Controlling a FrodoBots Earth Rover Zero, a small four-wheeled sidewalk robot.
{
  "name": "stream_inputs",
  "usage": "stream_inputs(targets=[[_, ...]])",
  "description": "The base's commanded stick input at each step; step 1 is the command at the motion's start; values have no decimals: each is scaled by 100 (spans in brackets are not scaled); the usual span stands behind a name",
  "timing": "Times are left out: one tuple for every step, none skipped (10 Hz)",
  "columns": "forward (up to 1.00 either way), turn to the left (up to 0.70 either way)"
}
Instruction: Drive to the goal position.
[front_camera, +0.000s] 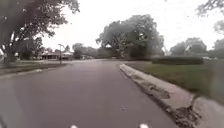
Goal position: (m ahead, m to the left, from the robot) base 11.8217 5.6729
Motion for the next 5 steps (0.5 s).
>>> stream_inputs(targets=[[69, 0], [68, 0], [68, 0], [68, 0], [68, 0]])
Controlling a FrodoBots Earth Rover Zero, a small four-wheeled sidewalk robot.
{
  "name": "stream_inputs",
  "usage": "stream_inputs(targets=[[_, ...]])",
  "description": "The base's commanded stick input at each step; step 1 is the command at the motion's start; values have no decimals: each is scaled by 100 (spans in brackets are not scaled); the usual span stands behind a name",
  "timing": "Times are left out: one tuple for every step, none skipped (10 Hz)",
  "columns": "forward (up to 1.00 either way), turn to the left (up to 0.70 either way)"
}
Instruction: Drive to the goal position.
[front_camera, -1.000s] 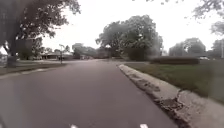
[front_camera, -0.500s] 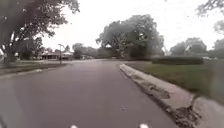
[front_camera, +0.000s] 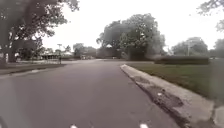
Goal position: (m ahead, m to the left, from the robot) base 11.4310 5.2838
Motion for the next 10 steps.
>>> stream_inputs(targets=[[68, 0], [68, 0], [68, 0], [69, 0], [70, 0], [70, -1], [70, -11], [70, -34], [70, -14], [70, -6]])
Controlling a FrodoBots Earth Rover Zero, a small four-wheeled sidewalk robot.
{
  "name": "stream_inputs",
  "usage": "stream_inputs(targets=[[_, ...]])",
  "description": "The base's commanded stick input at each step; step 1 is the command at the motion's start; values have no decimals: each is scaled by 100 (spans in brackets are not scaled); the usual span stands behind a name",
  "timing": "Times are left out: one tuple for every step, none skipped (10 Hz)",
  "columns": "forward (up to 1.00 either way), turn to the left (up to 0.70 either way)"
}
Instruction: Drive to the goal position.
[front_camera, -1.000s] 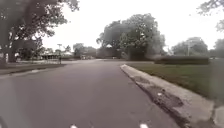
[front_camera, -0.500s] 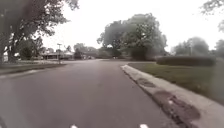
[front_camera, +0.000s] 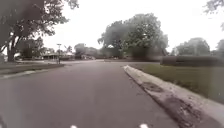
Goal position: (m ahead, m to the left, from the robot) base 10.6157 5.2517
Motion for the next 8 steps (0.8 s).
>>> stream_inputs(targets=[[70, 0], [70, 0], [70, 0], [70, 0], [70, 0], [70, 0], [70, 0], [70, 35]])
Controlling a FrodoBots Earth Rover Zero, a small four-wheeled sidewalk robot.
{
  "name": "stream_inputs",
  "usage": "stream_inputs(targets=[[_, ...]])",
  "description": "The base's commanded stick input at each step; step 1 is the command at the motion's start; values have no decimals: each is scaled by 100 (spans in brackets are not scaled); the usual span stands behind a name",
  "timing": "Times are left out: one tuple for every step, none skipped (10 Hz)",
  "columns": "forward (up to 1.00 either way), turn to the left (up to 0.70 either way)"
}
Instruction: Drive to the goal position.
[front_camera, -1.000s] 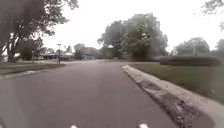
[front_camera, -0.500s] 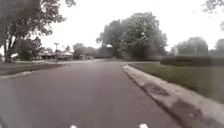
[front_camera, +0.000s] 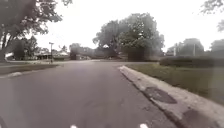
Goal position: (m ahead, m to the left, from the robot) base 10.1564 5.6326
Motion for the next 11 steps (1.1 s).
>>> stream_inputs(targets=[[70, 35], [70, 35], [70, 35], [70, 35], [70, 35], [70, 28], [70, 16], [73, 5], [85, 2], [85, 0], [85, 0]])
